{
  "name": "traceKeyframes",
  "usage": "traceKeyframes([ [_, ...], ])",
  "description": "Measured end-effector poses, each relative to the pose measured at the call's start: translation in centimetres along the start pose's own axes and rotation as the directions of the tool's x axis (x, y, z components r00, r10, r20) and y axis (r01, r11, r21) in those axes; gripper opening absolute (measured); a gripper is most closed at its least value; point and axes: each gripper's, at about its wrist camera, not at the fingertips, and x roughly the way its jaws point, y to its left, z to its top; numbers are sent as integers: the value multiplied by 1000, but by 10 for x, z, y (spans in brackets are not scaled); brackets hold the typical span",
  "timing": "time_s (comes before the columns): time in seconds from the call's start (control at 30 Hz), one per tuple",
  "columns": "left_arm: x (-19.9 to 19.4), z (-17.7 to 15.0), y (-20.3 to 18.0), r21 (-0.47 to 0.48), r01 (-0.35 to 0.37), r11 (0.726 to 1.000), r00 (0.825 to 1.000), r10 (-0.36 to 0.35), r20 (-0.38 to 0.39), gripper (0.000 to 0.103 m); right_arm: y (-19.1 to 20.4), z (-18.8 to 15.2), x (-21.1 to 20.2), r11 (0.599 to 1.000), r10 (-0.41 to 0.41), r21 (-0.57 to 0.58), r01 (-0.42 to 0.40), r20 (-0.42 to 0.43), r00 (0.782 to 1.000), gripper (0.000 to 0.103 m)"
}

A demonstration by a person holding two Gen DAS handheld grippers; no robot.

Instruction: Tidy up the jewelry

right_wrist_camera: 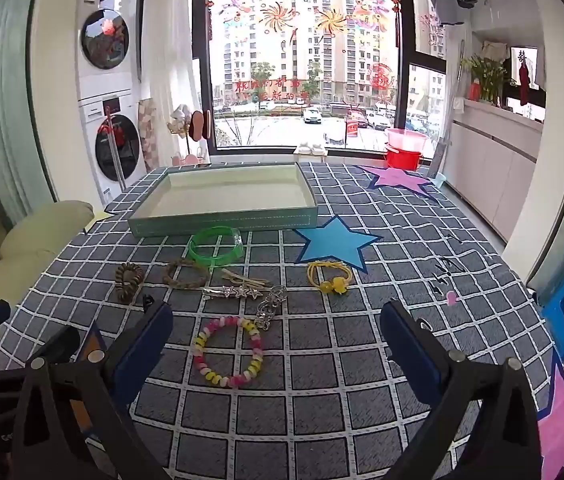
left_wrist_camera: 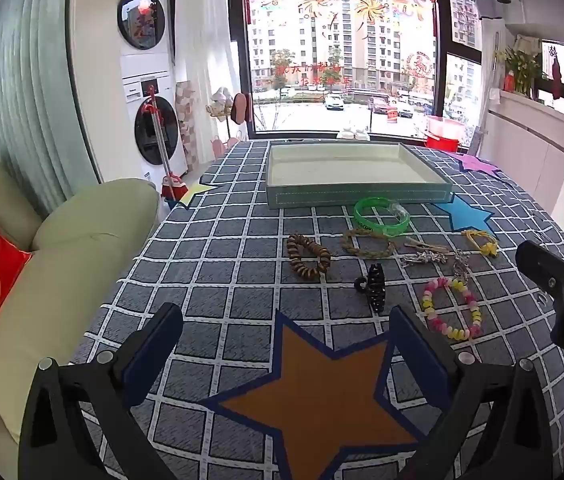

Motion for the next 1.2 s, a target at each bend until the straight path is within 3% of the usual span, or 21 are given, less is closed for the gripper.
traceKeyframes([
  [0.4,-10,4,4,-21,-7,1000,999,8,50,103,6,3,-7,1000,-4,-16,4,20,1000,103],
  [1.2,-13,5,4,-24,-9,1000,998,10,65,103,7,5,-9,1000,11,-21,-10,42,999,103],
])
